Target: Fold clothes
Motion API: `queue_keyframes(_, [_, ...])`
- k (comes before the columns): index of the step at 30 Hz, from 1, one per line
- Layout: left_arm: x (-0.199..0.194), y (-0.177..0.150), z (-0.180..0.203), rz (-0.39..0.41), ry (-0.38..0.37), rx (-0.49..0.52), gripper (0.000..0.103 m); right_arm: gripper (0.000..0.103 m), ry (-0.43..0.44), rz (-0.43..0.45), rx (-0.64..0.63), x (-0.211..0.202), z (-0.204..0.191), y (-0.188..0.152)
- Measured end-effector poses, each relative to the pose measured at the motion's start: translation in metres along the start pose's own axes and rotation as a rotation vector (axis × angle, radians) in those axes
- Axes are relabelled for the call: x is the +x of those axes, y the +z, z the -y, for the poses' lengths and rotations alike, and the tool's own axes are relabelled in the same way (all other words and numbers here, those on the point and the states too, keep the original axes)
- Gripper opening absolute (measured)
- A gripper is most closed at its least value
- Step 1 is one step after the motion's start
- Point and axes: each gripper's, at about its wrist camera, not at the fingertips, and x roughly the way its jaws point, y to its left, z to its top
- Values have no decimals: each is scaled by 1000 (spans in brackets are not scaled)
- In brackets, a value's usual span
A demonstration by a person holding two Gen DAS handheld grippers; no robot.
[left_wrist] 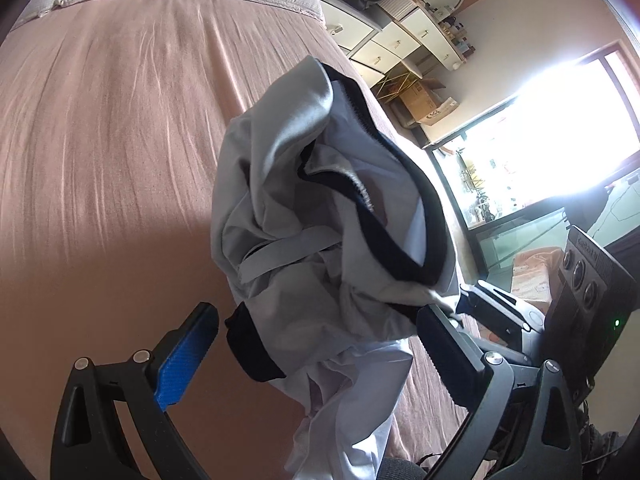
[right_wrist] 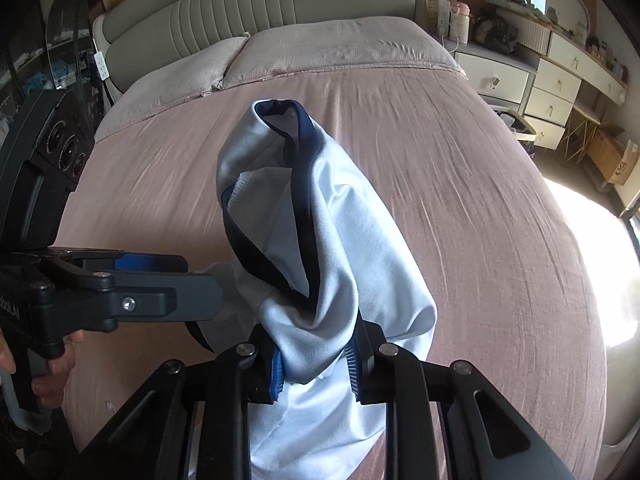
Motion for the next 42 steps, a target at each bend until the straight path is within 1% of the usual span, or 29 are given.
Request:
queue_keyframes(5, [-1,1,-10,17,35,-22,101,21,-65,23,26,-13,28,3])
queue_keyframes(8, [2,8,-6,33,59,-16,101,19,-108,27,35,-18,45,4])
queue_keyframes(10, [6,14,1,43,96,20,101,17,-97,30,52,-20,55,6])
queue_keyframes(12, [12,21,11,60,154,79,101,16,-98,31,61,-21,62,7])
queue_keyframes(15, [21,30,23,87,238,166,101,15,-103,36,62,-23,65,10])
queue_keyframes(17, [25,35,27,106,278,207,100,15,-98,35,66,-22,66,10])
queue_keyframes(21, [36,43,27,117,322,252,100,14,-88,29,74,-19,67,12])
queue_keyframes(23, [36,43,26,136,353,279,99,14,-84,24,80,-17,69,12])
queue_keyframes(25, [44,47,28,132,381,289,91,14,-81,19,87,-15,70,13])
queue_keyframes(26, [49,50,29,126,394,292,76,14,-75,19,94,-14,72,14])
queue_keyframes(27, [53,53,28,115,408,288,54,14,-69,17,99,-14,73,14])
queue_keyframes(28, [57,57,26,99,413,277,44,14,-64,16,105,-13,74,14])
queue_keyframes(29, [62,61,26,86,410,266,30,14,-68,13,98,-12,74,15])
queue_keyframes(33, [73,74,34,92,402,271,20,14,-83,3,75,-8,73,16])
queue_keyframes(36, [61,69,33,107,390,262,16,14,-89,1,81,-6,75,17])
queue_keyframes(39, [47,67,28,128,373,225,13,14,-94,6,101,-7,78,17])
queue_keyframes(42, [28,68,24,147,372,197,10,14,-99,13,108,-10,79,17])
